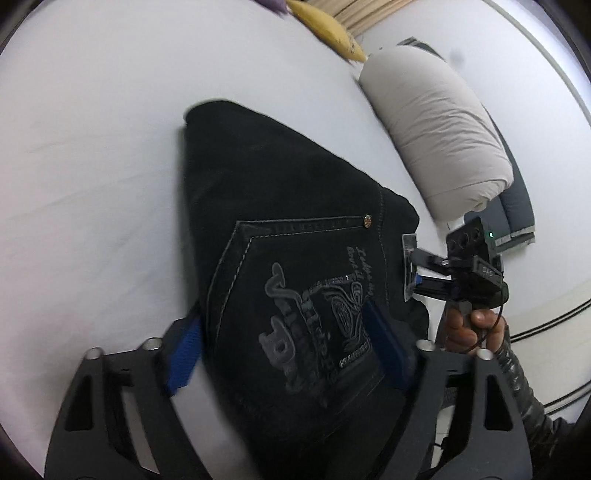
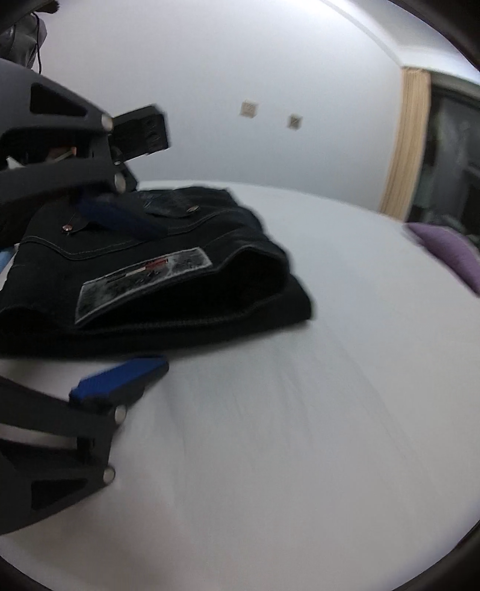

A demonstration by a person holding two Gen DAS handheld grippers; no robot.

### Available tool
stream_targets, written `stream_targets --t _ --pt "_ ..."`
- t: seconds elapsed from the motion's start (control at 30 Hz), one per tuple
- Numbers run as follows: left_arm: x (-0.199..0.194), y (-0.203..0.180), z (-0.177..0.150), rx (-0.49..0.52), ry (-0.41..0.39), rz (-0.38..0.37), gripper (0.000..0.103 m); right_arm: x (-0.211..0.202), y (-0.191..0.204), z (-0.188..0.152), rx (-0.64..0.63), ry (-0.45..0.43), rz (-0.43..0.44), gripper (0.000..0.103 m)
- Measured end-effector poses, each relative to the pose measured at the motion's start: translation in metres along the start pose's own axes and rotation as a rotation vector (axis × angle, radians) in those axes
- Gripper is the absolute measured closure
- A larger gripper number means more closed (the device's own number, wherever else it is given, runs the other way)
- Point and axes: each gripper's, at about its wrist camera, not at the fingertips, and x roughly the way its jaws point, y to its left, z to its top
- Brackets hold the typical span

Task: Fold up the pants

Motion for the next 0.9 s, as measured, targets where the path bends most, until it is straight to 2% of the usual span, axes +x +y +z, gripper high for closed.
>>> stream_targets --t 0.03,0.07,0.1,0.13,0.17,0.23,0.27,0.3,0.4,0.47,0.53,0.67,0.77,0.9 --pt "0.005 -0.001 0.002 0.002 0.007 0.001 0.039 0.005 0.001 0.001 0.002 0.009 -0.009 0.040" --pt "0.010 0.001 0.004 -0.005 0.019 0.000 0.050 0.008 0.003 0.003 0.006 0.016 -0.011 0.040" --pt "0.011 0.004 0.005 -0.019 0.024 -0.002 0.054 0.011 0.004 0.005 0.013 0.020 -0.012 0.043" --pt "0.007 0.004 0.008 -0.035 0.029 -0.012 0.059 0.013 0.005 0.005 0.019 0.023 -0.016 0.048" --pt "0.006 0.007 0.010 -0.043 0.034 -0.025 0.064 0.018 0.008 0.004 0.016 0.034 -0.039 0.057" --pt "0.001 0.007 0.013 -0.032 0.041 -0.018 0.070 0.016 0.009 0.002 0.009 0.032 -0.070 0.066" --pt "0.000 0.006 0.014 -0.031 0.043 -0.025 0.075 0.016 0.014 0.001 0.001 0.026 -0.080 0.075" --pt "-0.005 0.006 0.017 -0.035 0.043 -0.037 0.078 0.013 0.023 0.000 -0.009 0.015 -0.089 0.079" --pt "-0.027 -0.001 0.032 0.004 0.027 -0.062 0.081 0.000 0.047 0.000 -0.052 -0.018 -0.067 0.081" --pt "-0.053 -0.005 0.054 0.052 -0.005 -0.046 0.081 -0.007 0.067 0.008 -0.089 -0.040 -0.047 0.082" --pt "-0.071 -0.005 0.075 0.076 -0.038 -0.041 0.081 -0.007 0.088 0.022 -0.114 -0.065 -0.021 0.082" --pt "-0.113 -0.001 0.139 0.146 -0.097 0.007 0.081 0.003 0.124 0.068 -0.135 -0.110 0.044 0.082" --pt "-0.121 0.014 0.179 0.143 -0.120 0.031 0.081 0.023 0.137 0.110 -0.117 -0.112 0.081 0.082" --pt "-0.109 0.049 0.213 0.119 -0.114 0.069 0.081 0.060 0.139 0.150 -0.099 -0.099 0.066 0.082"
